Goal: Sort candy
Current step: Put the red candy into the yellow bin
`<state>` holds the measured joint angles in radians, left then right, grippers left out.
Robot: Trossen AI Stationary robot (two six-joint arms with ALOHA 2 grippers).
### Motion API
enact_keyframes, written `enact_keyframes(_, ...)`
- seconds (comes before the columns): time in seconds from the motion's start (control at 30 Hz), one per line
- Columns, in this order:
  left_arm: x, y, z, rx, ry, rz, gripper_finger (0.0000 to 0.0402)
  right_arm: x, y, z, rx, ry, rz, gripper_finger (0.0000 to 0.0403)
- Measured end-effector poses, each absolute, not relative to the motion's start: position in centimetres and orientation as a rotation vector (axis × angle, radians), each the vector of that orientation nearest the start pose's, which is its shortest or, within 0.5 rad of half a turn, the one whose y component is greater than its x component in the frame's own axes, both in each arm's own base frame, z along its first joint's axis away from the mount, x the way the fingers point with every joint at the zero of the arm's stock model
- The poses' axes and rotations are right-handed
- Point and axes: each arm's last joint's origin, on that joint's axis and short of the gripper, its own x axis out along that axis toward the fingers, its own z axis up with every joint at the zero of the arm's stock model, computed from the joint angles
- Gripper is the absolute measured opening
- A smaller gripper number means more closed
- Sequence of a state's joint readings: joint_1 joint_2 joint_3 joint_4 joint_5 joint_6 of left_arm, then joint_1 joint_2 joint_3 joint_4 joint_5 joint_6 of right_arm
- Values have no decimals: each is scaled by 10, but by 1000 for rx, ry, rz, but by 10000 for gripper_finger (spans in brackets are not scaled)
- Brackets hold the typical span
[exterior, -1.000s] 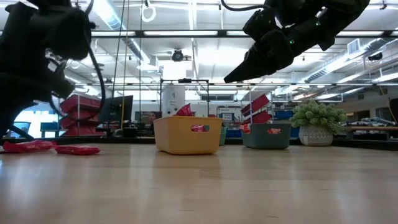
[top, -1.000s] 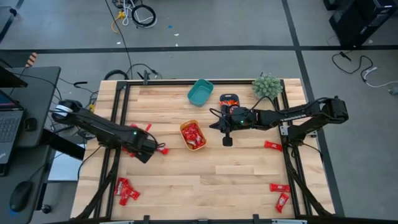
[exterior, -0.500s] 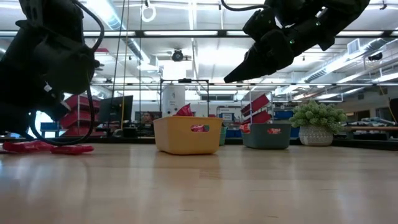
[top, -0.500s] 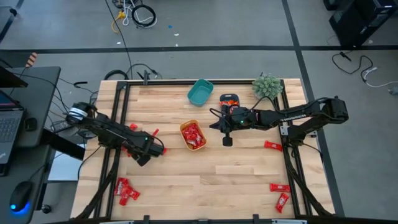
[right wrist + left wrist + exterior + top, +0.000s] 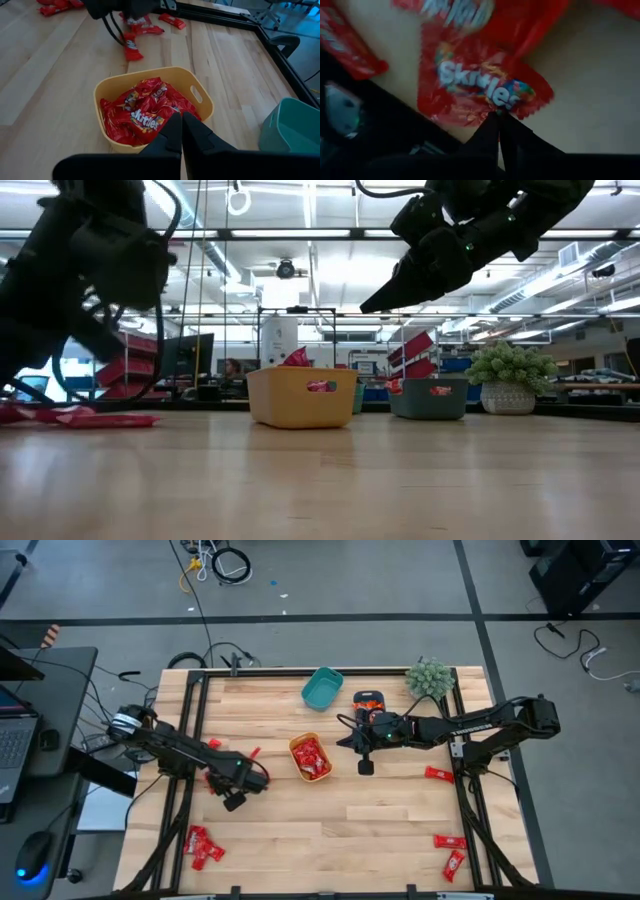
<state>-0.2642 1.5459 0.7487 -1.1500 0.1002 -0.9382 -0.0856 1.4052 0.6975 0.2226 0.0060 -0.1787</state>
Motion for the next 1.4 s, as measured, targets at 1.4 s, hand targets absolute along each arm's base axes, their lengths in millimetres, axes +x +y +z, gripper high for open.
enact_keyframes(1.4,333,52,196,191,1220,0,3,287,-25,206,-154,481,-48,0)
